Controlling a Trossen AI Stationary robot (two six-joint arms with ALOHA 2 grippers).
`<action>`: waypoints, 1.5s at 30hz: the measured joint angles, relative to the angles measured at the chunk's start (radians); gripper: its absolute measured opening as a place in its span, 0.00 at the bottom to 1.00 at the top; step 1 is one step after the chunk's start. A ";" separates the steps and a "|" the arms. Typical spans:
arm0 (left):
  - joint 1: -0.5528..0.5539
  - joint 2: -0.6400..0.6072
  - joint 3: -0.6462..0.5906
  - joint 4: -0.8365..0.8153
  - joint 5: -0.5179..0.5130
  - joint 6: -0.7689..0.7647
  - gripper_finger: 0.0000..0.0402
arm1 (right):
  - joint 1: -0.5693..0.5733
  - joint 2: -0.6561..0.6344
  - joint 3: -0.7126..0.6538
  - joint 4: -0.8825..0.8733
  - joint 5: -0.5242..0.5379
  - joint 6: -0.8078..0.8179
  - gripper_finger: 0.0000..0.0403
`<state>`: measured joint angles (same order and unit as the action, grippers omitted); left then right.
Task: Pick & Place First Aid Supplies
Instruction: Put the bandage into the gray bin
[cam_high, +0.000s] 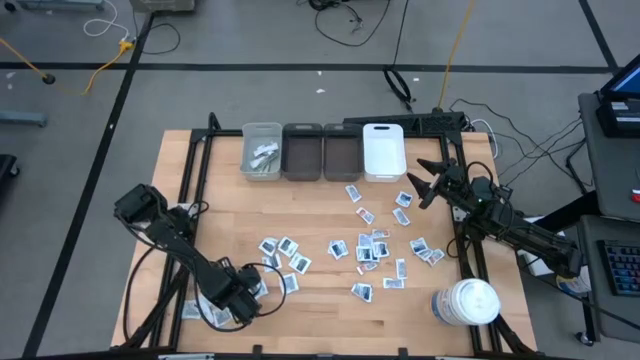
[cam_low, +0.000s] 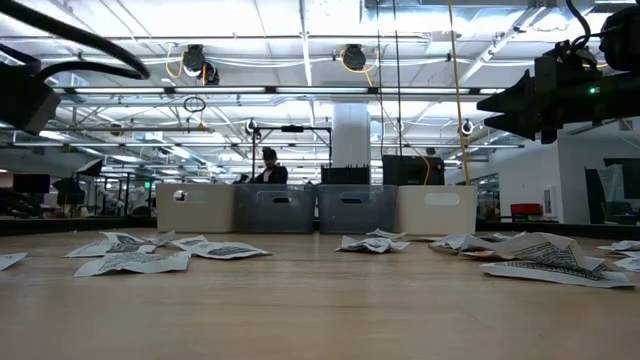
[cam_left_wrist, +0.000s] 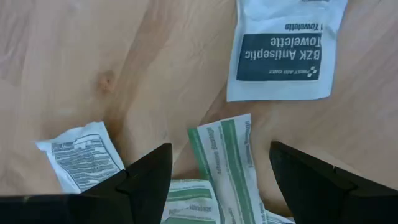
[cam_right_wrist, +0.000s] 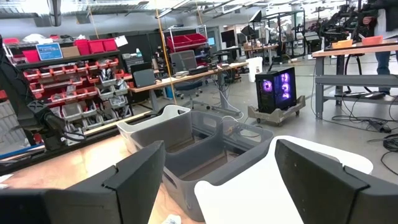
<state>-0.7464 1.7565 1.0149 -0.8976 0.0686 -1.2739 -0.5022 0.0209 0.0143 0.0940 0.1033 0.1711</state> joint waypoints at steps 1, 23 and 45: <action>0.000 0.000 0.000 0.004 -0.003 0.009 0.68 | 0.000 0.000 0.000 0.000 0.000 0.000 0.74; 0.006 0.000 0.000 0.111 0.027 0.080 0.02 | 0.000 0.000 0.000 0.000 0.000 0.000 0.74; 0.033 -0.272 0.003 -0.042 0.106 0.247 0.01 | 0.000 0.000 0.000 0.000 0.000 0.000 0.74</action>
<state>-0.7135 1.4846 1.0183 -0.9392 0.1746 -1.0265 -0.5023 0.0208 0.0143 0.0940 0.1032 0.1711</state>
